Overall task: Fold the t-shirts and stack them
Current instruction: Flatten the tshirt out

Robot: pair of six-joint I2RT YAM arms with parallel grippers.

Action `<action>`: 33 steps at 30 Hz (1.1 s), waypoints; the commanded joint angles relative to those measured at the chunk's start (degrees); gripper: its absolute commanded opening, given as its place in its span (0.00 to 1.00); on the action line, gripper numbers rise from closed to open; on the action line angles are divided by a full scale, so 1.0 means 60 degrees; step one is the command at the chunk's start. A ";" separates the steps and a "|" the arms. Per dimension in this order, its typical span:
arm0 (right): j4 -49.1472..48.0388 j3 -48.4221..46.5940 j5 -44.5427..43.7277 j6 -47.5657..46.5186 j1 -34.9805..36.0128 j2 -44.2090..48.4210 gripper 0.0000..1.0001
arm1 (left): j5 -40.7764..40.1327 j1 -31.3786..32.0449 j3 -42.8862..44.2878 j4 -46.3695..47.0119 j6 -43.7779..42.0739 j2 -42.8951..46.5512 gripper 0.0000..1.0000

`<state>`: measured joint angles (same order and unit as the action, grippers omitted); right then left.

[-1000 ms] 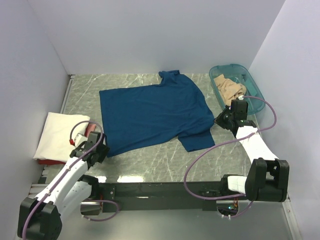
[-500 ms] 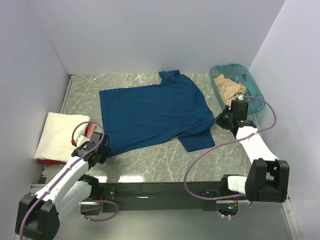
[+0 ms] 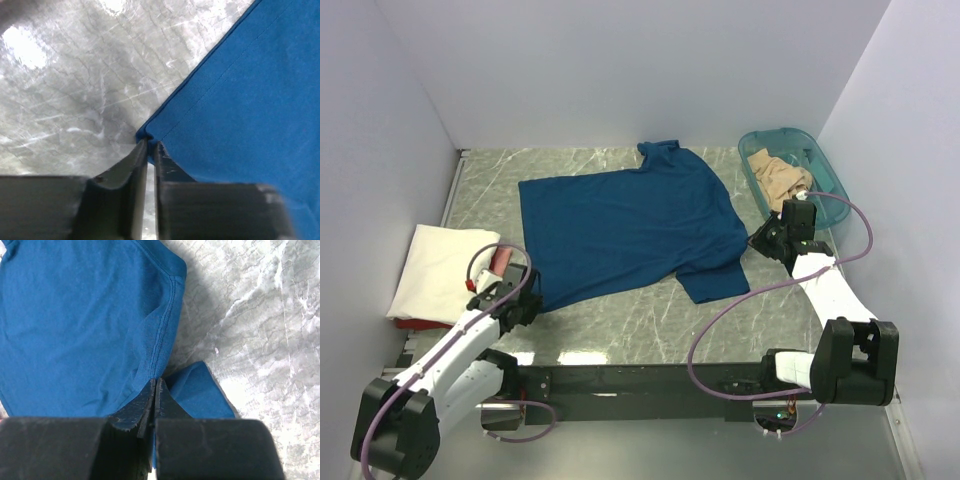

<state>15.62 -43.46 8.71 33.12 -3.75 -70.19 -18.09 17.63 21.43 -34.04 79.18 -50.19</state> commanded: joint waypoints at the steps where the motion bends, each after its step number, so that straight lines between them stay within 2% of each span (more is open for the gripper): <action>1: -0.0274 0.0037 0.0101 -0.0115 -0.0020 0.0361 0.00 | -0.0311 0.0036 0.0075 0.0239 0.0003 -0.0145 0.12; 4: -0.0186 -0.0094 0.0116 -0.0115 -0.0020 0.0463 0.00 | -0.0559 0.0050 0.0382 0.0108 -0.0216 0.0001 0.01; 11: 0.0516 -0.0973 0.0131 0.0060 -0.0034 0.1195 0.00 | -0.1891 -0.0169 0.2241 -0.1049 -0.0992 0.0733 0.01; 19: 0.1585 -0.3020 -0.0001 0.0266 -0.0064 0.2659 0.00 | -0.2917 -0.0843 0.5580 -0.1738 -0.2500 0.1554 0.01; 27: 0.3051 -0.5513 -0.0749 0.0309 -0.0122 0.4226 0.00 | -0.3270 -0.0843 0.8699 -0.1827 -0.3366 0.1744 0.01; 33: 0.3461 -0.7461 -0.0675 0.0427 -0.0122 0.4536 0.00 | -0.3081 -0.0843 0.9874 -0.1315 -0.3762 0.1687 0.01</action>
<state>35.48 -83.18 6.48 35.35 -3.92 -43.44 -35.03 12.93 77.56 -44.34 59.88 -39.66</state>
